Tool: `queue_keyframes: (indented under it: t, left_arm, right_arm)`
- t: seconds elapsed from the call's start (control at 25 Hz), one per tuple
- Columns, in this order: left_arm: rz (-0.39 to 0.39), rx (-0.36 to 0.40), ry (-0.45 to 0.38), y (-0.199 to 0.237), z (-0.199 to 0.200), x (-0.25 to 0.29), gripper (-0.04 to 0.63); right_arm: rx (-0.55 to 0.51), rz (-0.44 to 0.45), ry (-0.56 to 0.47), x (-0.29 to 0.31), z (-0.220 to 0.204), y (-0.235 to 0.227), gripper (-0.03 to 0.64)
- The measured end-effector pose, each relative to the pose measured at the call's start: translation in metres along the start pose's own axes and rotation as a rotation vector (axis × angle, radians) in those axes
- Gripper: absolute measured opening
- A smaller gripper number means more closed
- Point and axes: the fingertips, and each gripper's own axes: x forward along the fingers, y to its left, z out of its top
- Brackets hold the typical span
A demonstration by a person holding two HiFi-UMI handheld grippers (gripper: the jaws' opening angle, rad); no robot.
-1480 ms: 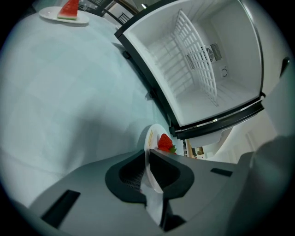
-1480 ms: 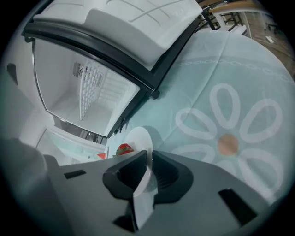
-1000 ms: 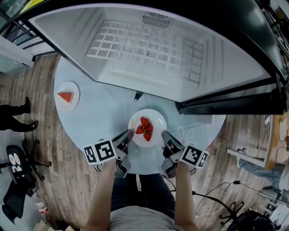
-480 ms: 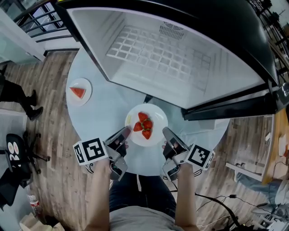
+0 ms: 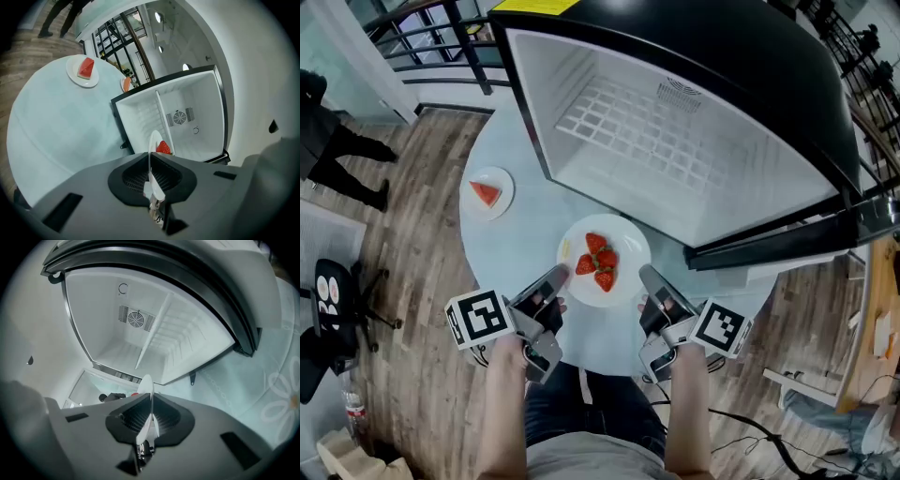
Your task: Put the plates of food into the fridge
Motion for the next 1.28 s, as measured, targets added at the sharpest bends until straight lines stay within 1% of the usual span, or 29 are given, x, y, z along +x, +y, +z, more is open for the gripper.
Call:
queue_keyframes:
  t: [0.24, 0.52, 0.64, 0.8, 1.04, 1.28]
  left_arm:
    - [-0.036, 0.013, -0.033, -0.012, 0.031, -0.006, 0.023]
    - [-0.078, 0.025, -0.038, -0.024, 0.082, 0.001, 0.023]
    - [-0.074, 0.022, -0.042, -0.028, 0.101, 0.006, 0.023]
    - [-0.098, -0.005, -0.038, -0.029, 0.120, 0.018, 0.023]
    - [-0.105, -0.035, -0.031, -0.033, 0.137, 0.040, 0.021]
    - [-0.115, -0.036, -0.025, -0.038, 0.146, 0.058, 0.020]
  right_arm:
    - [-0.038, 0.039, -0.024, 0.021, 0.012, 0.031, 0.028]
    - [-0.033, 0.087, -0.118, 0.055, 0.034, 0.061, 0.026]
    - [-0.038, 0.067, -0.148, 0.068, 0.044, 0.068, 0.026]
    - [-0.041, 0.049, -0.189, 0.084, 0.059, 0.071, 0.026]
    - [-0.044, 0.006, -0.232, 0.099, 0.086, 0.068, 0.026]
    - [-0.026, -0.014, -0.263, 0.107, 0.103, 0.061, 0.028]
